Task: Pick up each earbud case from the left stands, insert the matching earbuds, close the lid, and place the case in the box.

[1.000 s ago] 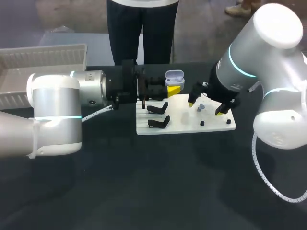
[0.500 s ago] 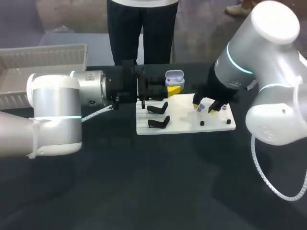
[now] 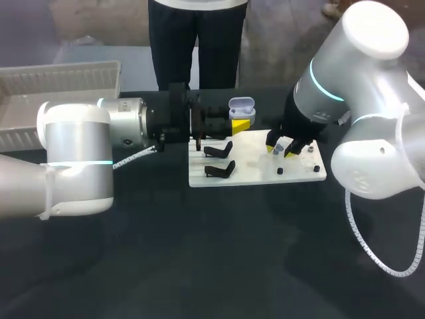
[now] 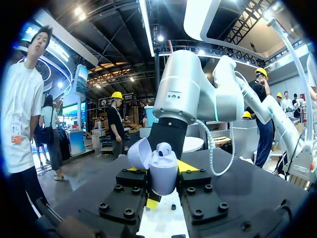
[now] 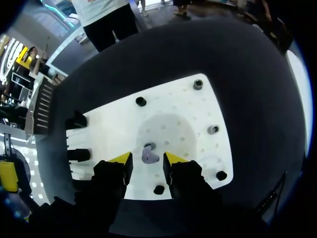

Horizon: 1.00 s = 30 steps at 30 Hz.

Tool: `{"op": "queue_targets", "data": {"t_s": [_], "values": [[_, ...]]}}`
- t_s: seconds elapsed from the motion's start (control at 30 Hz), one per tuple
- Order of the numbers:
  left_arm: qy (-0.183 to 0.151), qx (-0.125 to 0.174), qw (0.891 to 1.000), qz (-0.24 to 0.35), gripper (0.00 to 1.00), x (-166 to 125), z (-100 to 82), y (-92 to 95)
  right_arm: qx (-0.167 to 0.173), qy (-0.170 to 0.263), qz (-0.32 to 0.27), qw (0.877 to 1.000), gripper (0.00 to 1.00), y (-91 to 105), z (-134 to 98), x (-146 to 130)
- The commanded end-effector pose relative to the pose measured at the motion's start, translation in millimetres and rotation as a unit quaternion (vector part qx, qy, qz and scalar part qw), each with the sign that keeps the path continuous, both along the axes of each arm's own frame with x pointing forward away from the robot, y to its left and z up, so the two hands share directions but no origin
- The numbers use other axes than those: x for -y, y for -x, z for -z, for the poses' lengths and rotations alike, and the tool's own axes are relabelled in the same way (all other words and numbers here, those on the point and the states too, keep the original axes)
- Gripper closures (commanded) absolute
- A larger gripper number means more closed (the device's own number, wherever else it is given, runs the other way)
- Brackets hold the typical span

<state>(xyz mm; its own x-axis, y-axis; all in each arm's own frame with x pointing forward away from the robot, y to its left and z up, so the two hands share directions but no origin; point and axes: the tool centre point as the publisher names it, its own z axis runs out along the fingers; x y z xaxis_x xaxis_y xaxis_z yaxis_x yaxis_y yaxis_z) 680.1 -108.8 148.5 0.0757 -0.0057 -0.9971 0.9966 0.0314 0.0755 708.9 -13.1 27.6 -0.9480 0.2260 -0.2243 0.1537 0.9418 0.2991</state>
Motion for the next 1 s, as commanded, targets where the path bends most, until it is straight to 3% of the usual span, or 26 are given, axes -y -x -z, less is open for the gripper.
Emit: {"op": "queue_targets", "data": {"t_s": [0.03, 0.2, 0.53, 0.8, 0.87, 0.93, 1.0], "values": [[0.002, 0.002, 1.0, -0.003, 1.0, 0.4, 1.1, 1.2, -0.003, 0.0, 0.0, 1.0, 0.63, -1.9, 1.0, -0.4], [0.002, 0.002, 1.0, -0.003, 1.0, 0.4, 1.1, 1.2, -0.004, 0.0, 0.0, 1.0, 0.64, -2.5, 1.9, -0.5], [0.002, 0.002, 1.0, -0.003, 1.0, 0.4, 1.1, 1.2, -0.003, 0.0, 0.002, 1.0, 0.8, -2.3, 2.0, -0.4], [0.002, 0.002, 1.0, -0.003, 1.0, 0.4, 1.1, 1.2, -0.005, 0.002, 0.005, 1.0, 0.8, -2.9, 4.3, 1.1], [0.002, 0.002, 1.0, -0.003, 1.0, 0.4, 1.1, 1.2, -0.006, 0.003, 0.005, 1.0, 0.86, -3.2, 4.5, 1.1], [0.002, 0.002, 1.0, -0.003, 1.0, 0.4, 1.1, 1.2, -0.006, 0.003, 0.005, 1.0, 1.0, -3.3, 4.5, 1.1], [0.002, 0.002, 1.0, -0.003, 1.0, 0.4, 1.1, 1.2, -0.005, 0.004, 0.005, 1.0, 1.0, -3.2, 2.6, 0.9]]}}
